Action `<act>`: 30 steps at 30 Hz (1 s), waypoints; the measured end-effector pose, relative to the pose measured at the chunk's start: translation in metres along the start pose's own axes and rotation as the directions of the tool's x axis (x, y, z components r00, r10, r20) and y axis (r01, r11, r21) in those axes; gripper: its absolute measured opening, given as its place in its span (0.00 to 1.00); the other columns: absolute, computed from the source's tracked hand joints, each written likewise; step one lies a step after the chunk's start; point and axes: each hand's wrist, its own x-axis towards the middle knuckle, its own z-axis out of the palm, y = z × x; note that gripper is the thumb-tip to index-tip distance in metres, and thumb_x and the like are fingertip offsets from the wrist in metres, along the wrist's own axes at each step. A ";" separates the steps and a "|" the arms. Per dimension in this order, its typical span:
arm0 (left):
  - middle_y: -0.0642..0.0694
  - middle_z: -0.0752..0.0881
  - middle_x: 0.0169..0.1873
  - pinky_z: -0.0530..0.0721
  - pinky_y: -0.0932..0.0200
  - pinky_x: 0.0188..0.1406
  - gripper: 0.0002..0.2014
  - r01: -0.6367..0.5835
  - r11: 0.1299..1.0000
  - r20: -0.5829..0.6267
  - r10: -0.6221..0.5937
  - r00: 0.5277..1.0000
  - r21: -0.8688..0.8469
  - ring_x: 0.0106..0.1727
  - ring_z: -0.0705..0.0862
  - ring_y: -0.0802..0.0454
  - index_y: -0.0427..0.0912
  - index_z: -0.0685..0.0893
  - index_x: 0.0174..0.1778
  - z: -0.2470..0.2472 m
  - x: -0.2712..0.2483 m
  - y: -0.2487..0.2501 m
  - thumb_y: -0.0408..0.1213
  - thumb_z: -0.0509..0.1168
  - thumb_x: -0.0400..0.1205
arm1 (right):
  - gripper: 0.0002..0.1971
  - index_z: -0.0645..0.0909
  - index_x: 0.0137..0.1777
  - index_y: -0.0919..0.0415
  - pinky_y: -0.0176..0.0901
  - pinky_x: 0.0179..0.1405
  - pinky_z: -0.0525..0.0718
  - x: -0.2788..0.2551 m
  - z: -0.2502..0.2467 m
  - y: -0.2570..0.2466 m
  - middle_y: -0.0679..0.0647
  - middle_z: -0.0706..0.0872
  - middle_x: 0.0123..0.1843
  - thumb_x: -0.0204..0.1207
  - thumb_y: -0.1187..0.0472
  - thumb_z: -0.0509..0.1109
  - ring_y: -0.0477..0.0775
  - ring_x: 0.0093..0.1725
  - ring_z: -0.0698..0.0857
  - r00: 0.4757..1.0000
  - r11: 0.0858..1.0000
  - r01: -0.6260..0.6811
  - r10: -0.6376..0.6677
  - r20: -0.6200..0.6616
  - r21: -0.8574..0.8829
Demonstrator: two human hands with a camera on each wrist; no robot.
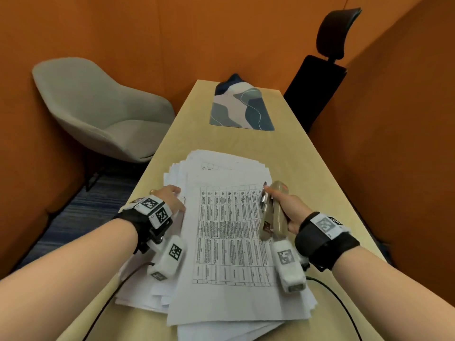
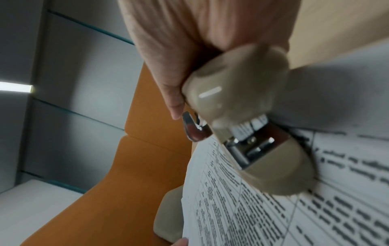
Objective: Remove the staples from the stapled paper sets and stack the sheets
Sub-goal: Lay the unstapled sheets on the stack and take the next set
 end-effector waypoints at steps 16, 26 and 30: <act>0.39 0.73 0.70 0.73 0.52 0.65 0.31 -0.227 0.910 -0.045 0.257 0.965 0.347 0.70 0.74 0.42 0.37 0.65 0.75 0.010 0.002 0.058 0.38 0.68 0.78 | 0.10 0.64 0.52 0.62 0.45 0.51 0.66 0.035 -0.118 -0.057 0.61 0.67 0.54 0.82 0.60 0.63 0.57 0.57 0.72 0.957 0.630 -0.136 -0.117 -0.267 -0.764; 0.39 0.79 0.57 0.80 0.52 0.51 0.36 -0.184 0.809 0.001 0.221 0.975 0.558 0.56 0.81 0.41 0.38 0.78 0.61 0.020 0.018 0.089 0.62 0.73 0.66 | 0.18 0.71 0.70 0.65 0.51 0.63 0.75 0.036 -0.090 -0.045 0.63 0.70 0.73 0.83 0.59 0.60 0.66 0.68 0.75 0.964 0.181 -0.200 -0.138 -0.226 -0.963; 0.42 0.82 0.52 0.76 0.56 0.45 0.38 -0.174 0.836 0.018 0.193 0.981 0.521 0.52 0.80 0.43 0.39 0.78 0.63 0.013 0.025 0.086 0.62 0.75 0.64 | 0.18 0.80 0.63 0.60 0.44 0.50 0.78 0.031 -0.071 -0.044 0.61 0.82 0.56 0.80 0.51 0.61 0.60 0.50 0.82 0.951 0.399 -0.173 -0.169 -0.258 -0.901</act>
